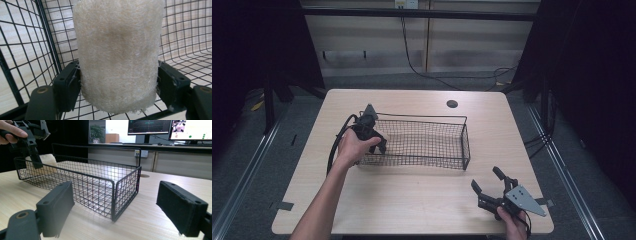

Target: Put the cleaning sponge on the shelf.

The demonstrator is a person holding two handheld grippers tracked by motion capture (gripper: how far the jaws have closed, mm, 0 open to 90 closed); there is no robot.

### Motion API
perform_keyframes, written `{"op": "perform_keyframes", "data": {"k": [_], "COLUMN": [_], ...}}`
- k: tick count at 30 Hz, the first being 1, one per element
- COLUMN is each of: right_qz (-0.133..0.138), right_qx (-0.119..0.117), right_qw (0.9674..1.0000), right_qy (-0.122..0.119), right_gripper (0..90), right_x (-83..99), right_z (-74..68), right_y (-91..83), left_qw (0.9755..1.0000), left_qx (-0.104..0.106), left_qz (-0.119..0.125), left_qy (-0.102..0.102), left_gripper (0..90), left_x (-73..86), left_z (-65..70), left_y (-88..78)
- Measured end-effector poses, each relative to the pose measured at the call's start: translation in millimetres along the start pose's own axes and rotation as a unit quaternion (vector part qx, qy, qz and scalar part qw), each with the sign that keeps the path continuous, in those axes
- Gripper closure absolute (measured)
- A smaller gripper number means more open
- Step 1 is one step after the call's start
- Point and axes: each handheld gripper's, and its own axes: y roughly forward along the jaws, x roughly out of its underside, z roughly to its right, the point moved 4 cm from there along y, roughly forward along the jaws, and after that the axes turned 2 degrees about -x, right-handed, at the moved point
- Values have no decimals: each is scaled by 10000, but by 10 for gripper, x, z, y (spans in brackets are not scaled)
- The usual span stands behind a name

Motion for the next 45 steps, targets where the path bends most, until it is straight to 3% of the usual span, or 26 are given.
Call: {"op": "perform_keyframes", "data": {"k": [3,7,27,35,45], "right_qz": [1,-6,-4,-4,-9], "right_qx": [-15,-4,-8,-8,-16], "right_qw": [10000,10000,10000,10000,10000], "right_qy": [-8,-6,-4,-3,-7], "right_gripper": [136,136,136,136,136], "right_x": [0,0,0,0,0], "right_z": [3,1,-1,-1,-2], "right_y": [1,1,1,1,1], "left_qw": [10000,9998,9998,9999,9983], "left_qx": [26,-151,54,154,493], "left_qz": [-20,-93,-191,-28,304], "left_qy": [6,21,-22,-6,-55], "left_gripper": [277,277,231,205,184], "left_x": [1,3,12,24,41], "left_z": [22,12,-16,-60,-100], "left_y": [18,60,56,-15,-107]}}
